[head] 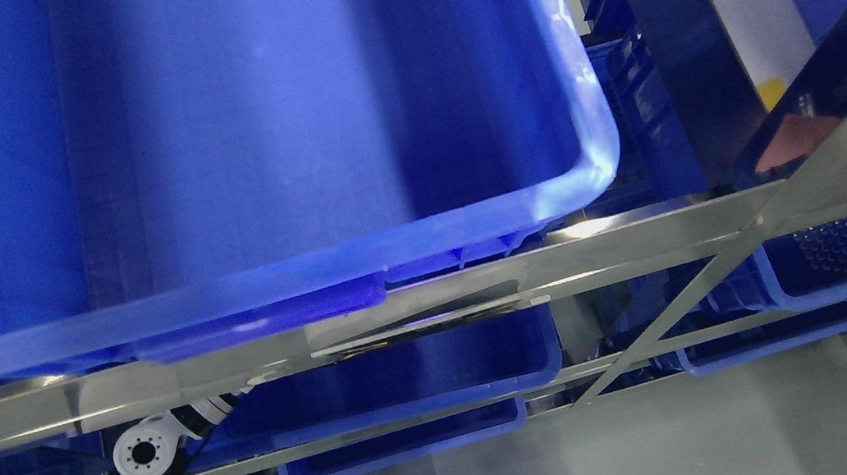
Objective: Place storage box into left shelf container
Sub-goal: 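Push the pink box into the lower blue bin with the left hand, then release the pink box and withdraw the left hand from the bin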
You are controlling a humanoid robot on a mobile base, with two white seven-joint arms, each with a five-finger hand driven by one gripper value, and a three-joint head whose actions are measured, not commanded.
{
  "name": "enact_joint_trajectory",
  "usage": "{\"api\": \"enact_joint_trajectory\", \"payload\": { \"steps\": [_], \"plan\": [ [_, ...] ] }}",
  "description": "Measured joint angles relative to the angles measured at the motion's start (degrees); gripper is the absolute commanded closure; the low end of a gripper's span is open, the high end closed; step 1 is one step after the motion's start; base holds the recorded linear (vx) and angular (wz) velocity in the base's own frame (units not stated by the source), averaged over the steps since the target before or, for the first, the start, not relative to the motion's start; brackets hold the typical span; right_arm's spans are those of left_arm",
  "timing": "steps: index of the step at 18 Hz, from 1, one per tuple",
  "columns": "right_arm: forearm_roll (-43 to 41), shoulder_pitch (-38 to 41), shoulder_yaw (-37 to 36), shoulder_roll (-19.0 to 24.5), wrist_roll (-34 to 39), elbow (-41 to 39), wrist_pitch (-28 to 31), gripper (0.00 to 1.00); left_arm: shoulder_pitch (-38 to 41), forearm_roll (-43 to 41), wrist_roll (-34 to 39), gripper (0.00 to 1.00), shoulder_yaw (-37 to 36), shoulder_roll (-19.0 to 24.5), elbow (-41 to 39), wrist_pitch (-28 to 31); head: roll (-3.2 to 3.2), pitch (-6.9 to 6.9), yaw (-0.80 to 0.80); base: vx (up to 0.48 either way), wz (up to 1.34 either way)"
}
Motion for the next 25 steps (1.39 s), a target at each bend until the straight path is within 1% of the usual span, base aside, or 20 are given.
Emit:
{"api": "enact_joint_trajectory", "payload": {
  "steps": [2,3,4,6,12,14,17,19,22,25],
  "plan": [
    [0.0,0.0,0.0,0.0,0.0,0.0,0.1,0.00,-0.6,-1.8,-0.2,0.68,0.8,0.0,0.4,0.0,0.00,0.00,0.00,0.000,0.00],
    [0.0,0.0,0.0,0.0,0.0,0.0,0.1,0.00,-0.9,-2.4,-0.3,0.58,1.1,0.0,0.6,-0.1,0.00,0.00,0.00,0.000,0.00],
    [0.0,0.0,0.0,0.0,0.0,0.0,0.1,0.00,-1.2,-3.1,-0.3,0.53,1.4,0.0,0.8,-0.1,0.00,0.00,0.00,0.000,0.00],
    [0.0,0.0,0.0,0.0,0.0,0.0,0.2,0.00,-1.6,-3.9,-0.3,0.45,1.8,-0.2,1.0,-0.1,0.00,0.00,0.00,0.000,0.00],
    [0.0,0.0,0.0,0.0,0.0,0.0,0.2,0.00,-2.4,-5.1,-0.1,0.10,2.9,-1.5,1.6,-0.2,0.00,0.00,0.00,0.000,0.00],
    [0.0,0.0,0.0,0.0,0.0,0.0,0.2,0.00,-2.6,-5.2,0.1,0.02,3.5,-2.7,1.7,-0.2,0.00,0.00,0.00,0.000,0.00],
    [0.0,0.0,0.0,0.0,0.1,0.0,0.2,0.00,-2.7,-5.1,2.1,0.01,4.5,-4.3,1.8,-0.2,0.00,0.00,0.00,0.000,0.00],
    [0.0,0.0,0.0,0.0,0.2,0.0,0.2,0.00,-2.8,-3.9,6.6,0.01,5.1,-5.3,1.7,0.0,0.00,0.00,0.00,0.000,0.00],
    [0.0,0.0,0.0,0.0,0.3,0.0,0.3,0.00,-1.9,0.0,15.3,0.01,5.2,-6.4,1.0,0.7,0.00,0.00,0.00,0.000,0.00],
    [0.0,0.0,0.0,0.0,0.3,0.0,0.3,0.00,0.6,3.7,24.3,0.01,4.0,-7.1,-1.1,3.2,0.00,0.00,0.00,0.000,0.00]
  ]
}}
